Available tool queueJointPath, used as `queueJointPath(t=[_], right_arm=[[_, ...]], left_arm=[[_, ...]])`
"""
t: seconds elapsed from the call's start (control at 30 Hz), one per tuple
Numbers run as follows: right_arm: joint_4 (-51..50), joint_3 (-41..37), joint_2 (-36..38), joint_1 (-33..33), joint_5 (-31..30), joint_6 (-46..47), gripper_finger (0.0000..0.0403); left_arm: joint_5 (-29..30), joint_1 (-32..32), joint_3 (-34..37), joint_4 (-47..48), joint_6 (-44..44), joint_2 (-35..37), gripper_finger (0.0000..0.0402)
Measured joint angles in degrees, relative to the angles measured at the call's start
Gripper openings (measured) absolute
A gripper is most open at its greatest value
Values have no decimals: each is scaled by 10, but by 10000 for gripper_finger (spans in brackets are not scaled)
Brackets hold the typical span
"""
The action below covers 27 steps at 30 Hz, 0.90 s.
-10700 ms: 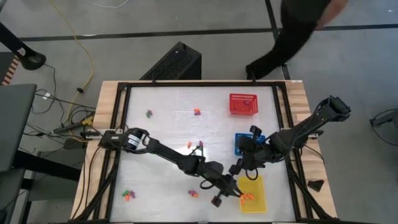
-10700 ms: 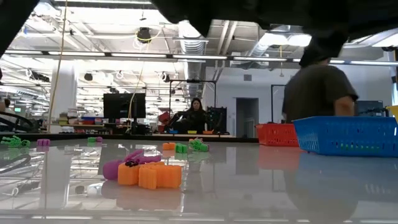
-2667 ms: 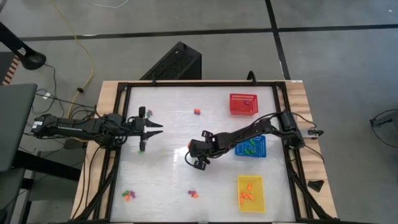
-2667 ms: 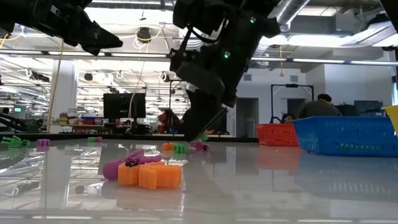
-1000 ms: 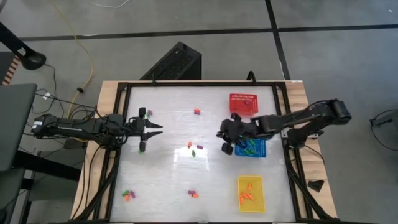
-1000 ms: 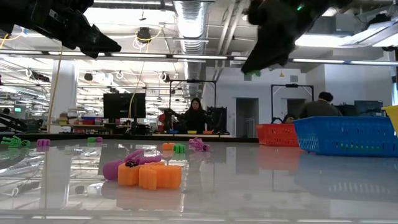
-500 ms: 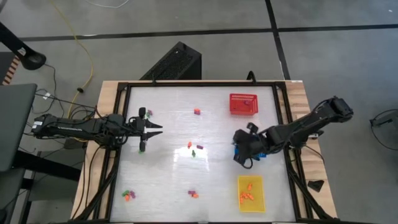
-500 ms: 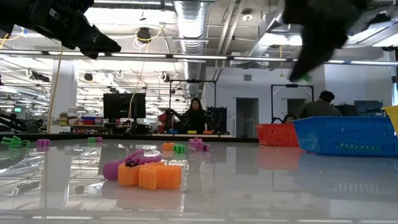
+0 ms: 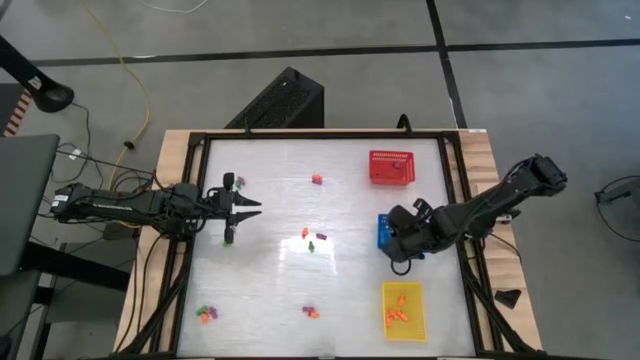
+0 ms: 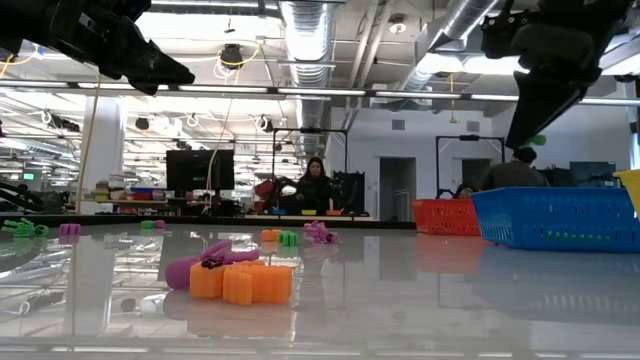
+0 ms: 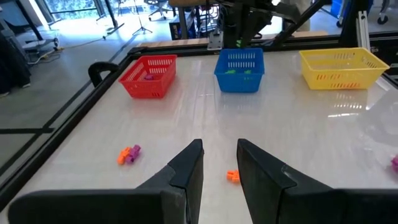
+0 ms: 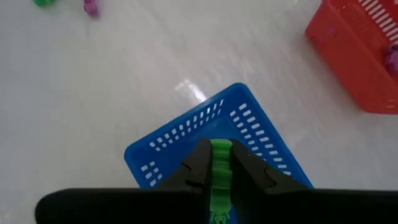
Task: Sort Halloween decoration
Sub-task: Put the green skeleton toy into the blue basket, then put the violet skeleton toy into the red basket
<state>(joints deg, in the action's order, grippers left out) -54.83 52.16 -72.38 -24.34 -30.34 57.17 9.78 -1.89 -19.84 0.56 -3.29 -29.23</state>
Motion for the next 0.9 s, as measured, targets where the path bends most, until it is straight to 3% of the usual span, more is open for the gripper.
queueJointPath(t=[0.2,0.53,0.67,0.9], right_arm=[[-19,0,0,17,7,34,109],[-28,0,0,31,6,20,226],[49,0,0,35,-15,-32,243],[317,0,-1,52,-26,-228,243]], left_arm=[[0,0,0,0,1,0,88],[0,0,0,0,0,0,88],[-4,0,0,0,0,0,88],[-4,0,0,0,4,0,88]])
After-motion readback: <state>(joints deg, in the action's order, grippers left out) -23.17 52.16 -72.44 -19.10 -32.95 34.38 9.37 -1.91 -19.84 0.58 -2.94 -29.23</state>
